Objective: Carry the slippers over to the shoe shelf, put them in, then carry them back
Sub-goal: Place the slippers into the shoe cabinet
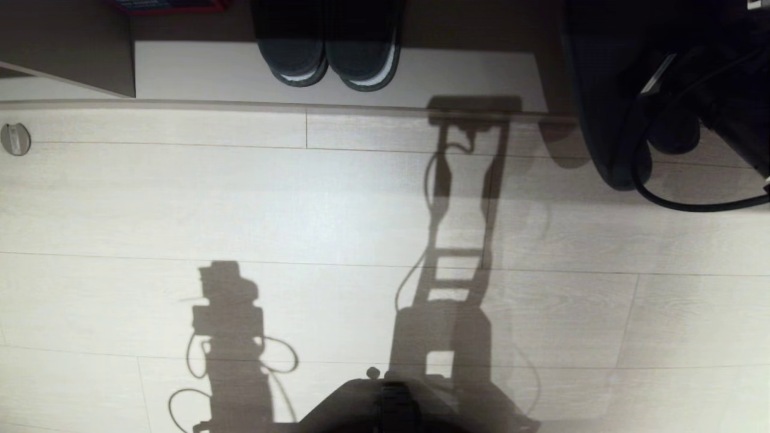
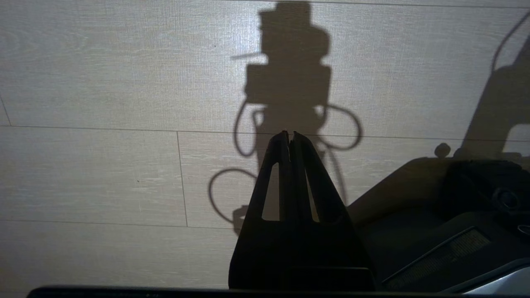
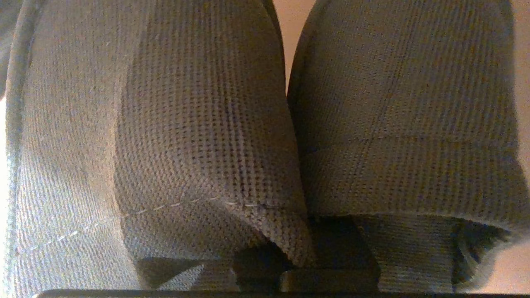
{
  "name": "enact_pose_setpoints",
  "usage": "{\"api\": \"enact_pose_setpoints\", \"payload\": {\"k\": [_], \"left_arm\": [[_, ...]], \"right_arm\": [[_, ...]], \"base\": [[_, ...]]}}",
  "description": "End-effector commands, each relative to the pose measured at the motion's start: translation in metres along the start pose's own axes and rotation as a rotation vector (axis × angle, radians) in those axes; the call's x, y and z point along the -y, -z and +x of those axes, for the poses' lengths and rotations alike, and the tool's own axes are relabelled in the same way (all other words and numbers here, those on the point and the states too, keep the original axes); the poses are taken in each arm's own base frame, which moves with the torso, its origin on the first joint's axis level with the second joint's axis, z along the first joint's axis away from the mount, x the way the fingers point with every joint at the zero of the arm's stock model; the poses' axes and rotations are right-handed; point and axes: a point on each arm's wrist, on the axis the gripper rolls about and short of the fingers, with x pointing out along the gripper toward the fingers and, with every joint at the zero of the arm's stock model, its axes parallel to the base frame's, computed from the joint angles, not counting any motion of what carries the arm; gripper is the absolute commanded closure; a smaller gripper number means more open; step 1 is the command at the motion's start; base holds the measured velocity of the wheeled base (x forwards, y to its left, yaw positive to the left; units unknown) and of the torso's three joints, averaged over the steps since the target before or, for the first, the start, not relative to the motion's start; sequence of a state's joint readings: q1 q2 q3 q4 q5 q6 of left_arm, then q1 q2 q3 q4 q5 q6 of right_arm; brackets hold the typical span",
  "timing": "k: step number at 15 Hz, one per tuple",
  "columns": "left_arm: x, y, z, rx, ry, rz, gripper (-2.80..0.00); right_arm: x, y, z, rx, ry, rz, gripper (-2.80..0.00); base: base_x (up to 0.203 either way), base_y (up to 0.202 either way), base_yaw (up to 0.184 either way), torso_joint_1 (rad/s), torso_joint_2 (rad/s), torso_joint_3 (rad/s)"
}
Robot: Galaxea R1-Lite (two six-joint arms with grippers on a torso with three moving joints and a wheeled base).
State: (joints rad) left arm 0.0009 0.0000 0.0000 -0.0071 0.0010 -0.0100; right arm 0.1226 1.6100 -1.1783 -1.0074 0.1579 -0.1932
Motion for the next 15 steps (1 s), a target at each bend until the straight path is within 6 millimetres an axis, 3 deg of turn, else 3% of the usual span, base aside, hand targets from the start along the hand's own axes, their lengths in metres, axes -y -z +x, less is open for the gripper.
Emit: {"api": "enact_pose_setpoints", "payload": {"k": [1, 10, 11, 15], "left_arm": [[0.0, 0.0, 0.0, 0.002, -0.001, -0.001, 0.0], [0.0, 0.0, 0.0, 0.002, -0.001, -0.001, 0.0], [0.0, 0.0, 0.0, 0.001, -0.001, -0.001, 0.0], [0.0, 0.0, 0.0, 0.001, 0.0, -0.002, 0.0]], "right_arm": [[0.0, 0.016, 0.018, 0.004, 0.028, -0.001, 0.0], [0.003, 0.037, 0.055, 0.049, 0.097, 0.009, 0.0], [0.003, 0.04, 0.056, 0.045, 0.099, 0.009, -2.8], [0.003, 0.043, 0.056, 0.033, 0.112, 0.011, -2.8]], "base": [[0.0, 0.0, 0.0, 0.0, 0.0, 0.0], [0.0, 0.0, 0.0, 0.0, 0.0, 0.0], [0.0, 0.0, 0.0, 0.0, 0.0, 0.0], [0.0, 0.0, 0.0, 0.0, 0.0, 0.0]]}}
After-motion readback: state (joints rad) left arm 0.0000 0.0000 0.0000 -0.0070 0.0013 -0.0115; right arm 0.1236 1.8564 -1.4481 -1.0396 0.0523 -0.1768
